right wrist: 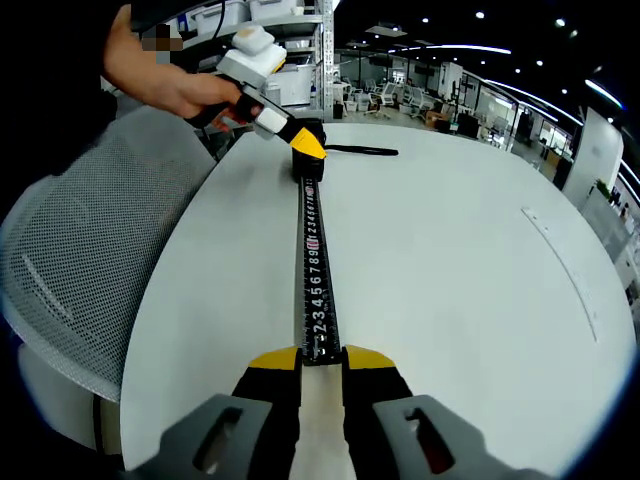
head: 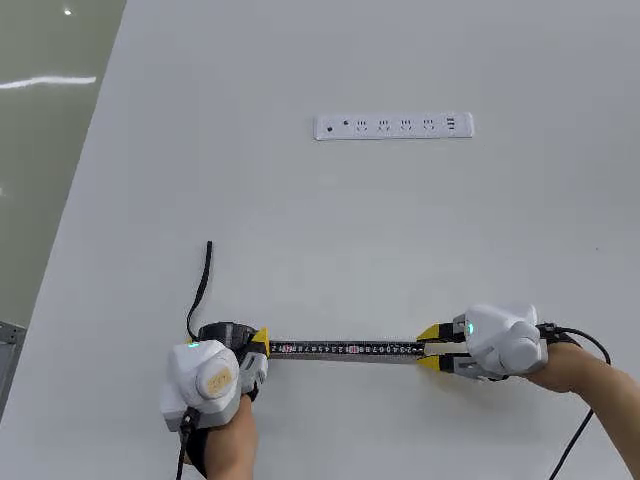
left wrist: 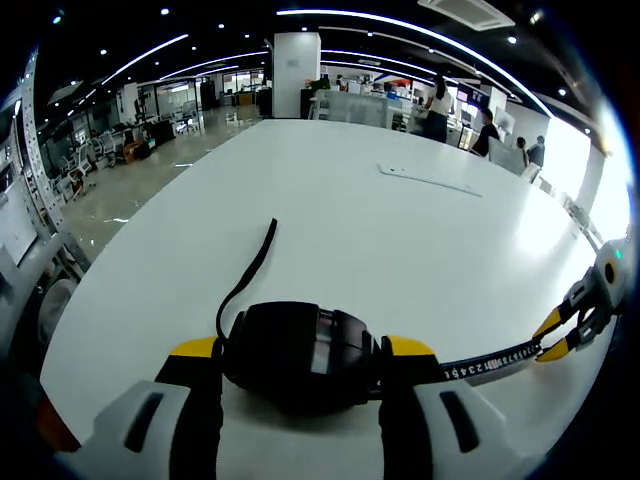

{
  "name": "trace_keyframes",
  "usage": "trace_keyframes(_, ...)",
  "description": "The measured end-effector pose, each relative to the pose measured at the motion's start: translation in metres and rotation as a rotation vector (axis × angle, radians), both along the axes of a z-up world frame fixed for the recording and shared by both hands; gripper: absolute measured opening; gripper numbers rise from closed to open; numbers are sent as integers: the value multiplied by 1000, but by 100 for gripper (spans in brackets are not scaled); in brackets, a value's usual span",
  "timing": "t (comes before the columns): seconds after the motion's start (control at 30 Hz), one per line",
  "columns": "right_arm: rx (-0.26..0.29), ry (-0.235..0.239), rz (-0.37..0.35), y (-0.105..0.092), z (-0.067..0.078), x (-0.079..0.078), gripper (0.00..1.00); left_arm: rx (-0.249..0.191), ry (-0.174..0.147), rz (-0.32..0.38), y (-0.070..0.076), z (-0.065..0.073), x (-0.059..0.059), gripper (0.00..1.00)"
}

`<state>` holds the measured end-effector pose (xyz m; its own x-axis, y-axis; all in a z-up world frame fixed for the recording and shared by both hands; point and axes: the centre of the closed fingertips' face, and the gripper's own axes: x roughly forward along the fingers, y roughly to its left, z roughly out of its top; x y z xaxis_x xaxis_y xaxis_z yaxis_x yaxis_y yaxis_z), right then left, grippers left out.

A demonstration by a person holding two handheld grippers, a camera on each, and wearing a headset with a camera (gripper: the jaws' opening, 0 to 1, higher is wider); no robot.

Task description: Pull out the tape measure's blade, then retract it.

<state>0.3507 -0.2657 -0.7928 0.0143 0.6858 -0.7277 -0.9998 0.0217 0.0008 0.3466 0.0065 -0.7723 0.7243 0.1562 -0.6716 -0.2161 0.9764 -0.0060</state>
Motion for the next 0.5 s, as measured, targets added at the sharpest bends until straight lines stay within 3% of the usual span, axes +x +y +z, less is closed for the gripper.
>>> trace_keyframes(0.17,-1,-1,1,-1,-1,0,14,10,-9,5,0,0,0,61)
trace_keyframes(0.5,5,-6,-6,-1,4,-1,14,-12,-24,9,0,0,0,59)
